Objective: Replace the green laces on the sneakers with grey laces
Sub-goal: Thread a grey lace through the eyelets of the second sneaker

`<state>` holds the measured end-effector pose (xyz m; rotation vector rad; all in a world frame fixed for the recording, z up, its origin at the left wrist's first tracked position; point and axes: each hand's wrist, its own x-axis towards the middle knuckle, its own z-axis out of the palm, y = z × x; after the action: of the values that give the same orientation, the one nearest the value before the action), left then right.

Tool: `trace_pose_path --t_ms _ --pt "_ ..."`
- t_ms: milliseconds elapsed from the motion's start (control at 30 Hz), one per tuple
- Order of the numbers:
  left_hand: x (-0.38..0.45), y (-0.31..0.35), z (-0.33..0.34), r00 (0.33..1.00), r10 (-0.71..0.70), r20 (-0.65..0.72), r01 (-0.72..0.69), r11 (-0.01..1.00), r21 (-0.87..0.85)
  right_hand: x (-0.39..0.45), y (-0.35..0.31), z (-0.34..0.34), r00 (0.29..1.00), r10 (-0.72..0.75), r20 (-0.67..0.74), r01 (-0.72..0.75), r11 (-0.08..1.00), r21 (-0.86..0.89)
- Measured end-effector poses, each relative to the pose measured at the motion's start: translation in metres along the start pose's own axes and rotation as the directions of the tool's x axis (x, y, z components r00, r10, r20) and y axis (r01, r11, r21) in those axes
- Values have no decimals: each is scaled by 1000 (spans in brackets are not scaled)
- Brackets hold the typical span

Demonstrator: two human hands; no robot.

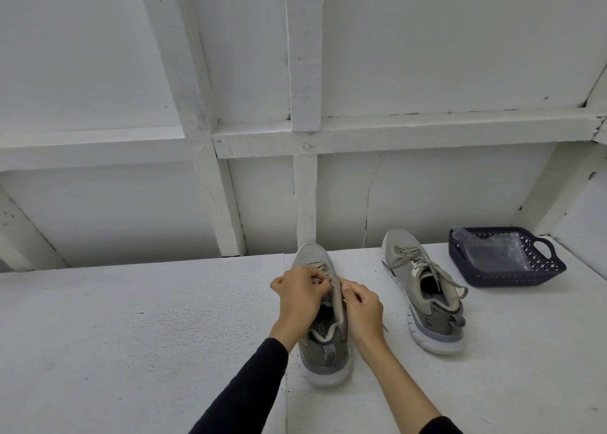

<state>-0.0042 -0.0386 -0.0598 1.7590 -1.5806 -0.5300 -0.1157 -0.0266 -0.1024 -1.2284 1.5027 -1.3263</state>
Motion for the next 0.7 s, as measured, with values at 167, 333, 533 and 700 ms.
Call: trace_pose_path --t_ms 167,333,533,700 --pt "0 -3 -2 997 65 44 -65 998 -12 3 2 -1 998 61 20 -62 996 66" --pt "2 -2 -5 993 98 72 -100 995 16 3 0 -2 997 61 36 -63 996 59" --pt "0 -9 0 982 174 69 -175 984 12 9 3 -5 991 113 77 -124 980 158" --pt "0 -21 5 994 106 30 -102 989 -108 18 0 -2 983 163 87 -175 973 149"
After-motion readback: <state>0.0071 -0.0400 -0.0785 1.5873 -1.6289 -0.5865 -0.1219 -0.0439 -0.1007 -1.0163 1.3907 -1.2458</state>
